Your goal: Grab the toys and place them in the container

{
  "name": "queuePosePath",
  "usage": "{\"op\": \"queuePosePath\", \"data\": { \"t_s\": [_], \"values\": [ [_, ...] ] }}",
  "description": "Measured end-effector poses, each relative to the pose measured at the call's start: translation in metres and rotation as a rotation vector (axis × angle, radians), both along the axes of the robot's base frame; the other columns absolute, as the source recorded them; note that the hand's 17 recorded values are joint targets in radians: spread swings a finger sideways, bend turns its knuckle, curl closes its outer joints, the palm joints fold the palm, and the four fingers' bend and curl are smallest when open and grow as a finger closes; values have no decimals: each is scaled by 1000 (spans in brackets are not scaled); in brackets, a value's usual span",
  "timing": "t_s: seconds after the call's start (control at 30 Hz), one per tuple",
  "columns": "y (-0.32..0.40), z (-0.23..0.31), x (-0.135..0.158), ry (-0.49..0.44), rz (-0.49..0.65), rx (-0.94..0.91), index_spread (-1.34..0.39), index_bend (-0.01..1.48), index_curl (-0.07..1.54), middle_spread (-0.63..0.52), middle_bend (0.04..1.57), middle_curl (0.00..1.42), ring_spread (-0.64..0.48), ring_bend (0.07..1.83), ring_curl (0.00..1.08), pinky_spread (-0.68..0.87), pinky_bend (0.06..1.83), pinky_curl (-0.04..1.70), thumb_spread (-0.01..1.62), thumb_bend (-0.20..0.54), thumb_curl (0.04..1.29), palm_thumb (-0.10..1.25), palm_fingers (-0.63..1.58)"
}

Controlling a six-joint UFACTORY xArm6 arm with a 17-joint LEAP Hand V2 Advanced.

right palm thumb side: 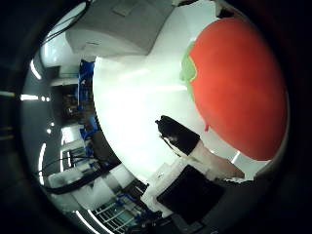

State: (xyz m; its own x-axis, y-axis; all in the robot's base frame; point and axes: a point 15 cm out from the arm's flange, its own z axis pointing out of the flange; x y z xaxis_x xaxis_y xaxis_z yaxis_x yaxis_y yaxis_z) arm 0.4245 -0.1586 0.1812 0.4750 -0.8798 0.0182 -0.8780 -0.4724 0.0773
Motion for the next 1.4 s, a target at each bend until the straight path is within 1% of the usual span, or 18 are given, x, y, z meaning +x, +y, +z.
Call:
{"op": "queuePosePath", "data": {
  "t_s": [0.1, 0.13, 0.2, 0.23, 0.27, 0.3, 0.33, 0.37, 0.43, 0.53, 0.6, 0.7, 0.8, 0.87, 1.07, 1.1, 1.2, 1.4],
  "values": [
    [1, -1, -1, 7, 2, 1, -425, 167, 253, -157, 444, 371, -100, 796, 256, 327, 708, 199, 1118, -20, 303, 566, 504],
    [3, -1, -1, 8, 6, 2, -430, 180, 260, -173, 469, 378, -127, 834, 263, 292, 714, 189, 1118, -19, 305, 569, 556],
    [6, -1, 0, 9, 15, -1, -438, 192, 274, -206, 571, 408, -196, 911, 277, 182, 700, 155, 1119, -17, 308, 588, 700],
    [6, 0, 0, 11, 23, -7, -431, 171, 269, -222, 659, 438, -225, 965, 295, 76, 762, 165, 1117, -17, 310, 593, 919],
    [7, 0, 0, 12, 27, -11, -420, 168, 268, -237, 700, 453, -256, 984, 296, -94, 819, 157, 1115, -17, 310, 601, 1038],
    [7, 0, 0, 12, 28, -11, -405, 183, 293, -243, 757, 487, -264, 1025, 338, -272, 912, 198, 1113, -19, 310, 605, 1165],
    [6, 1, 2, 6, 30, -12, -394, 238, 335, -239, 840, 526, -265, 1063, 373, -391, 969, 233, 1112, -20, 309, 607, 1284],
    [4, 1, 3, 0, 29, -14, -389, 282, 361, -234, 885, 544, -264, 1082, 389, -429, 992, 249, 1110, -18, 312, 614, 1297],
    [2, 4, 2, -6, 27, -15, -369, 459, 446, -217, 970, 581, -256, 1131, 424, -419, 1074, 300, 1109, -14, 315, 630, 1360],
    [2, 7, 2, -9, 26, -15, -322, 737, 603, -189, 1124, 651, -240, 1253, 496, -340, 1258, 409, 1110, 1, 342, 723, 1297],
    [3, 11, 1, -13, 21, -11, -299, 857, 669, -181, 1201, 687, -234, 1313, 533, -292, 1338, 463, 1105, -8, 360, 769, 1238],
    [3, 24, 3, -40, 14, -17, -267, 980, 740, -166, 1288, 723, -224, 1379, 585, -233, 1422, 540, 1109, -7, 376, 818, 1160],
    [4, 40, 2, -65, 9, -24, -240, 1045, 775, -152, 1333, 735, -218, 1399, 622, -200, 1442, 599, 1134, 5, 407, 922, 1117],
    [7, 50, -5, -58, 4, -23, -231, 1059, 785, -144, 1349, 738, -217, 1405, 639, -189, 1442, 628, 1143, -4, 423, 953, 1108],
    [18, 82, -47, 29, -14, 0, -214, 1086, 791, -131, 1372, 732, -217, 1398, 683, -171, 1405, 708, 1167, -12, 450, 977, 1098],
    [20, 94, -53, 27, -16, -1, -213, 1087, 791, -130, 1374, 730, -218, 1397, 687, -171, 1399, 718, 1168, -13, 451, 976, 1097],
    [21, 137, -54, -24, -17, -19, -211, 1090, 790, -128, 1379, 726, -219, 1390, 702, -172, 1378, 752, 1172, -12, 461, 980, 1095],
    [26, 209, -62, -60, -28, -25, -210, 1092, 789, -126, 1390, 714, -220, 1374, 727, -169, 1332, 836, 1188, -11, 476, 982, 1100]
  ]
}}
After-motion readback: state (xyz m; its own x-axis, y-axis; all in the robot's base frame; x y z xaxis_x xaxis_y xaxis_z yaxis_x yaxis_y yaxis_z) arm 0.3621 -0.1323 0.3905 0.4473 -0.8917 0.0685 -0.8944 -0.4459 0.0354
